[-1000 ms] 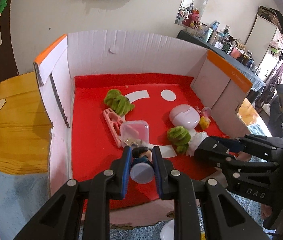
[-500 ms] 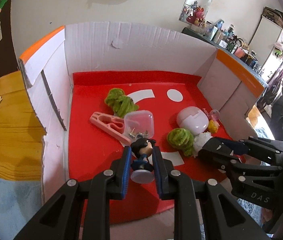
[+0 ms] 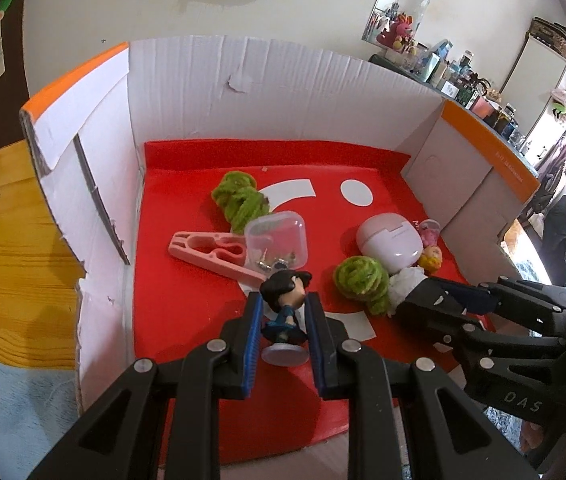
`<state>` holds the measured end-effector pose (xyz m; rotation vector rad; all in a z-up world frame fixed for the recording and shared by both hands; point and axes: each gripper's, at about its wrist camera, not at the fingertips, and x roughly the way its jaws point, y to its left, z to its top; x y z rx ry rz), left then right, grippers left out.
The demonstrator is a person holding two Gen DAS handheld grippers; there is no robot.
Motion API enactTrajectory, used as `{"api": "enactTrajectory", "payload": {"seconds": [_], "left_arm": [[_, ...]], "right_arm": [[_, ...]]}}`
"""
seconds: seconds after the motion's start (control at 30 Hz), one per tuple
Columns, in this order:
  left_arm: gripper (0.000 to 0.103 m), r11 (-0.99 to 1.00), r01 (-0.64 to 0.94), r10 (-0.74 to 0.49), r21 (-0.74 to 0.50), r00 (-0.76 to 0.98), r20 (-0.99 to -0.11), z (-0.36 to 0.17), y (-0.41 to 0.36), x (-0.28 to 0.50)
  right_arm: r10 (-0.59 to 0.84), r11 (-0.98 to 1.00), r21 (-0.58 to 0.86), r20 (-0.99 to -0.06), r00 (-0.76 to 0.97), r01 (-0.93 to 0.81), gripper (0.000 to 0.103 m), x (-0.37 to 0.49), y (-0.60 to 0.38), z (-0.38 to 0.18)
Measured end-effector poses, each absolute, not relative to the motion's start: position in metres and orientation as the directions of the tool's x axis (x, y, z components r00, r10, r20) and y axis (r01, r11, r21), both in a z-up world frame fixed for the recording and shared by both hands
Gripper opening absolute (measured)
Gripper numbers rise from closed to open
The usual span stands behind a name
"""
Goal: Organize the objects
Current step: 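Lower the figurine and roll onto the red floor and open both grippers, then withdraw both grippers from the box back over the towel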
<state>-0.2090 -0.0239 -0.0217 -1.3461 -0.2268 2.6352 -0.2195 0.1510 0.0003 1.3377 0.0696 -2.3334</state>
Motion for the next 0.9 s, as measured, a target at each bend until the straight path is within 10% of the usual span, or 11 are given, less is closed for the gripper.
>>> {"api": "enactTrajectory", "payload": {"seconds": [0.23, 0.37, 0.9], "left_arm": [[0.022, -0.977, -0.081, 0.207, -0.198, -0.584, -0.785, -0.022, -0.024, -0.208], [0.022, -0.977, -0.080, 0.205, -0.197, -0.591, -0.780, -0.019, -0.025, -0.207], [0.033, -0.978, -0.076, 0.199, -0.192, -0.606, -0.771, -0.009, -0.025, -0.194]], "right_arm": [[-0.357, -0.899, 0.178, -0.828, -0.432, 0.401, 0.034, -0.219, 0.150, 0.001], [-0.362, -0.895, 0.176, -0.823, -0.438, 0.410, 0.062, -0.216, 0.147, 0.003], [-0.365, -0.893, 0.165, -0.809, -0.460, 0.418, 0.062, -0.204, 0.146, 0.012]]}}
